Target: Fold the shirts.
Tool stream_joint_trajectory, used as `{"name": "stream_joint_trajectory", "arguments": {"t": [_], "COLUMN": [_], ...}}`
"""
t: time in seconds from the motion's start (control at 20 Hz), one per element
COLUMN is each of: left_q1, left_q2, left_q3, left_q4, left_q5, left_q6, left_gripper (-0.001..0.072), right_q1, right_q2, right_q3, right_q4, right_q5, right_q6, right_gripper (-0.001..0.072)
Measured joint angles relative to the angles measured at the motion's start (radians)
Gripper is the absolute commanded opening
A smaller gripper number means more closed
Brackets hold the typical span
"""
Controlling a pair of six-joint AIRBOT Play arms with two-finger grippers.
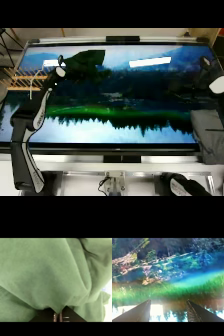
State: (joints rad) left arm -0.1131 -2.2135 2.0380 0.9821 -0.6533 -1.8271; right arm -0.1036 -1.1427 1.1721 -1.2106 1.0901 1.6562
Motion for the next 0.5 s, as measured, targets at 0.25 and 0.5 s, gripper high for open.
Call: {"name": "stream_joint_trajectory", "arguments": {"t": [0.25,0.5], "left_q1": [-0.015,-0.113], "left_q2": [0.190,0.600], "left_q3": [0.002,-0.005], "left_q4": [-0.037,0.021], "left_q5": [-0.016,-0.173], "left_q6": [0.135,0.299], "left_gripper": [0.0039,0.0038], "right_q1": [0.000,0.000], "right_q2": [0.002,0.079], "right_q3": [0.013,0.099], "right_q4": [0.015,-0.029], "right_q5": [-0.009,0.138], "right_q6": [-0.021,-0.110], "right_gripper": [0.0553,0.0553]}}
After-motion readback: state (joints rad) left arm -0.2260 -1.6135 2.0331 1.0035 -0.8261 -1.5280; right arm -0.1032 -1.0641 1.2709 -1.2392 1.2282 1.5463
